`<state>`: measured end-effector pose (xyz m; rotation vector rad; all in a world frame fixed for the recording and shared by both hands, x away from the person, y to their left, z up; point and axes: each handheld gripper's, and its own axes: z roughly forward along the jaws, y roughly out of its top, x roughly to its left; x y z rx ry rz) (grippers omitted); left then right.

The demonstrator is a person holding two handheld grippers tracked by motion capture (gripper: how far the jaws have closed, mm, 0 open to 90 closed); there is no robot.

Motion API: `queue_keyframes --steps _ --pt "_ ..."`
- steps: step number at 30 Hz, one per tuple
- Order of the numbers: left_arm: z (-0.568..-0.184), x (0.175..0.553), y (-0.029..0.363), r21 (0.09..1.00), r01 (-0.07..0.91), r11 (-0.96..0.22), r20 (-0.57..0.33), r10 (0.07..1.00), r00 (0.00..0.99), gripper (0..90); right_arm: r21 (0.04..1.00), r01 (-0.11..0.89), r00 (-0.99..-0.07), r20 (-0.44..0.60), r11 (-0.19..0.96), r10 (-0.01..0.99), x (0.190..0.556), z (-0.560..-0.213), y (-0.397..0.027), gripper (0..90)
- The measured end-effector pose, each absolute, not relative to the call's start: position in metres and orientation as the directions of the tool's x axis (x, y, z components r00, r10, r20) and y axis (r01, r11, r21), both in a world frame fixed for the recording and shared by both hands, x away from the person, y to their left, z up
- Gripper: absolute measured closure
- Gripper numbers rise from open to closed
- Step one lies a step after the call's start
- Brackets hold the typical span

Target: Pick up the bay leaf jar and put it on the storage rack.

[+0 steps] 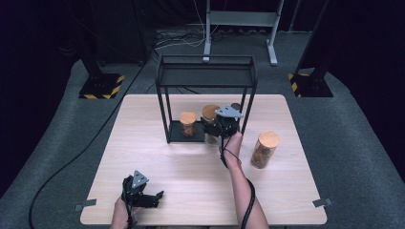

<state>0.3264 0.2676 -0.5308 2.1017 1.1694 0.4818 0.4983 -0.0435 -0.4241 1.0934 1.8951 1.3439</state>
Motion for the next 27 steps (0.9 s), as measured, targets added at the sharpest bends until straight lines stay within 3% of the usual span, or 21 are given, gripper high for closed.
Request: queue_keyframes --steps 27 --pt "-0.531 0.326 0.268 0.710 0.599 -0.369 -0.005 0.849 0.529 0.0 0.946 0.288 -0.487 0.009 0.150 0.873 0.515 -0.444 -0.030 24.7"
